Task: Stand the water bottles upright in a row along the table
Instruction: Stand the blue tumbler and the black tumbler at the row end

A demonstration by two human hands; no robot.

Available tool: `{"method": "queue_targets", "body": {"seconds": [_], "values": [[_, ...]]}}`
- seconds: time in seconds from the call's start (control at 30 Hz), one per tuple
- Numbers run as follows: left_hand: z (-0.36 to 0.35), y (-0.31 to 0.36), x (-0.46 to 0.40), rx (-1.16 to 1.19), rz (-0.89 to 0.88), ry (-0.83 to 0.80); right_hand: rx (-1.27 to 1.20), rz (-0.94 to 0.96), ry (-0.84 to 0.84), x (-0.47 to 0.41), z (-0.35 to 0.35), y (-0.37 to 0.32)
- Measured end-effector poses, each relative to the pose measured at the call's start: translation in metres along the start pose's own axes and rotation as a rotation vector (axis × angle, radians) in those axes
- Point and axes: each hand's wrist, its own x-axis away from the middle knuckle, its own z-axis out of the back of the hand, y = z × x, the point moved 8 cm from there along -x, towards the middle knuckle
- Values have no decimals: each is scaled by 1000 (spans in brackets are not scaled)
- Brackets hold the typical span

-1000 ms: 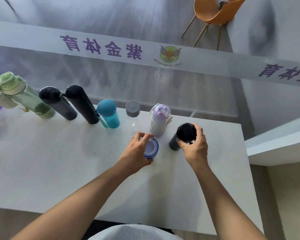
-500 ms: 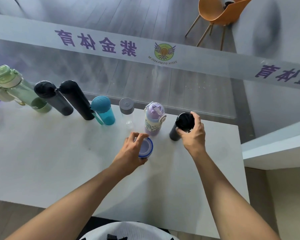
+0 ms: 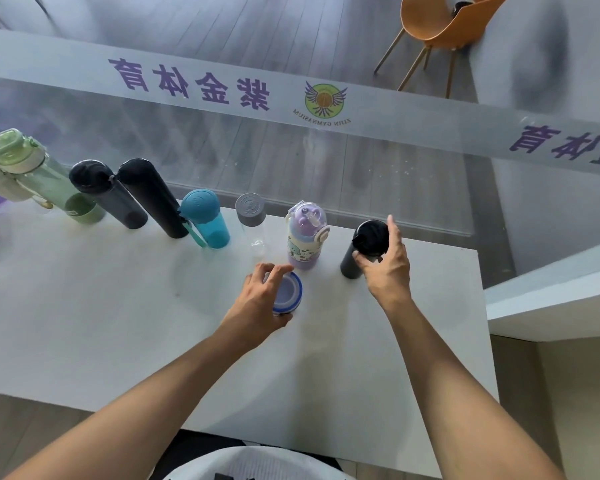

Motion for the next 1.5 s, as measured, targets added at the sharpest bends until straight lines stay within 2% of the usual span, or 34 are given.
{"method": "queue_targets", "body": {"seconds": [0.07,0.13,0.2,0.23,0.4,0.5,0.73,0.87,0.93,1.13,1.5], "values": [[1,1,1,0,-11,1,-23,-51,3,7,1,5],[1,2,2,5,-18,10,28,-66,101,20,9,11],[-2,7,4,1,-29,12,86,5,209,43,14,15],[-5,11,5,-4,-41,8,107,42,201,57,11,19],[-33,45,4,-1,-134,-48,99,15,-254,120,-39,49],[-55,71,1,12,-193,-112,15,-32,-285,132,-40,60],[-80,114,-14,19,-297,-243,-125,-154,-166,127,-5,84],[-60,130,-43,-183,-417,-81,-131,-198,46,105,31,108],[-52,130,-60,-281,-391,-28,-134,-231,86,89,44,119],[-51,120,-89,-491,-294,-74,-91,-229,92,34,61,122],[-50,119,-89,-495,-289,-52,-75,-218,82,-17,68,127]]}}
